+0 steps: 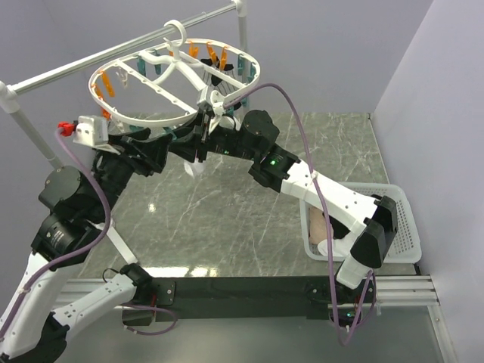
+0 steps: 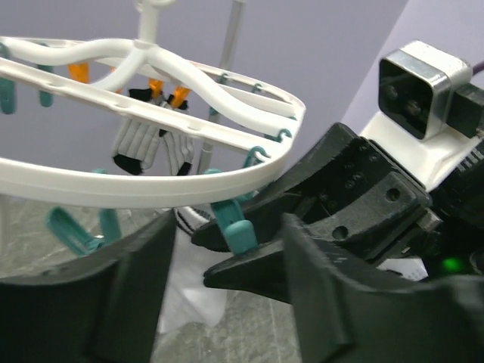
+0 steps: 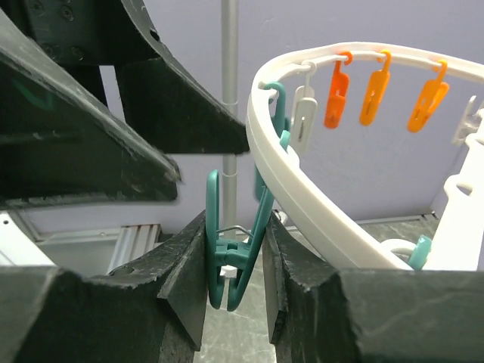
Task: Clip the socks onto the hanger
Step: Open the clamp at the hanger.
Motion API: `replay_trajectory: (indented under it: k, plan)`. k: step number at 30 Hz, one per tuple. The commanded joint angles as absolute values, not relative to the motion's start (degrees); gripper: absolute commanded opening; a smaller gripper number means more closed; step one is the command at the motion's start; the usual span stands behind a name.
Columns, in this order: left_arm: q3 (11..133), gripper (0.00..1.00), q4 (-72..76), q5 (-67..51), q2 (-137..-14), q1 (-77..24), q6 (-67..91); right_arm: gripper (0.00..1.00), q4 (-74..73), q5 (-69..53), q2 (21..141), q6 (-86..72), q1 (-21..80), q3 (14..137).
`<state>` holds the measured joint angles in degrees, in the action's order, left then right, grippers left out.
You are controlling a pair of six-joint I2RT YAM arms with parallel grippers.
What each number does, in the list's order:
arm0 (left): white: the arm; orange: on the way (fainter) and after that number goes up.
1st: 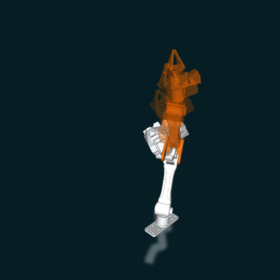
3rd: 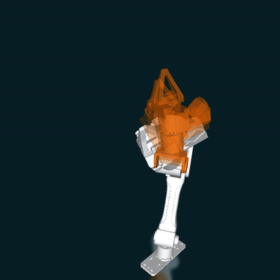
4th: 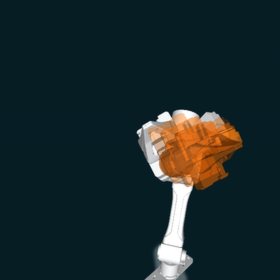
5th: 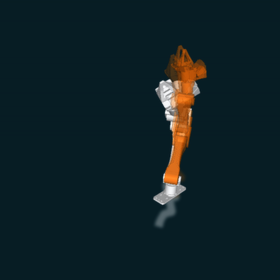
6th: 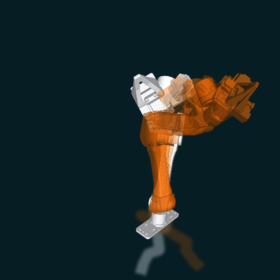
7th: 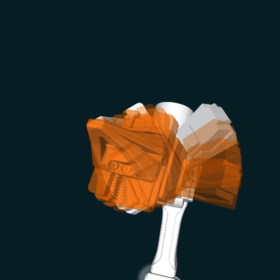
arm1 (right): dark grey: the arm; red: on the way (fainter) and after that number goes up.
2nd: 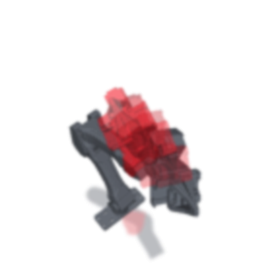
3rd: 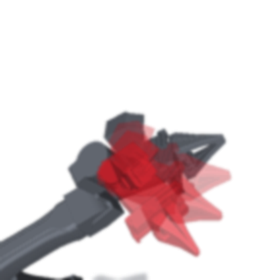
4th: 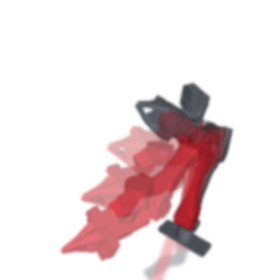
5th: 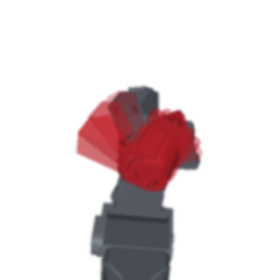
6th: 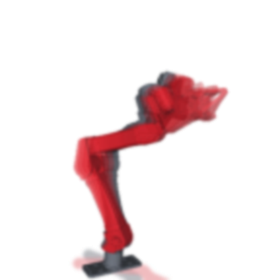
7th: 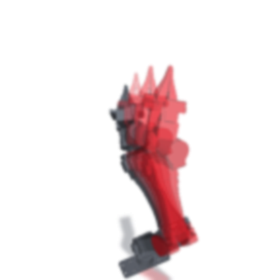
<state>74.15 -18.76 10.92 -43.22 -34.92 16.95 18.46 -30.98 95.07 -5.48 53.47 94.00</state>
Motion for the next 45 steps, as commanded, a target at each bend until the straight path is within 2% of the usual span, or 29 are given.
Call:
replay_trajectory:
  k: [1, 4, 10, 20, 27, 45]
  plan:
    - [73.57, 0.68, -17.49, 15.20, -40.96, -34.80, 19.33, 0.22, 22.33, -32.16, 93.95, -7.37, 53.18, 93.95]
    - [72.77, 0.71, -18.28, 16.52, -41.04, -34.80, 20.74, 0.20, 23.46, -36.36, 94.66, -10.97, 51.86, 93.96]
    - [74.18, 0.72, -19.60, 15.91, -43.77, -34.80, 25.83, 0.19, 26.89, -43.85, 95.80, -17.92, 49.75, 93.96]
    - [70.84, 0.72, -11.16, 9.06, -42.54, -34.80, 27.42, 0.19, 27.94, -49.13, 97.91, -22.23, 49.75, 96.15]
    - [70.67, 0.72, -11.08, 9.93, -44.12, -34.80, 27.42, 0.19, 31.46, -52.38, 98.35, -26.88, 49.57, 96.33]
    - [68.47, 0.52, -6.15, 7.30, -44.56, -34.80, 27.86, 0.18, 32.78, -53.44, 99.23, -29.62, 49.22, 97.38]
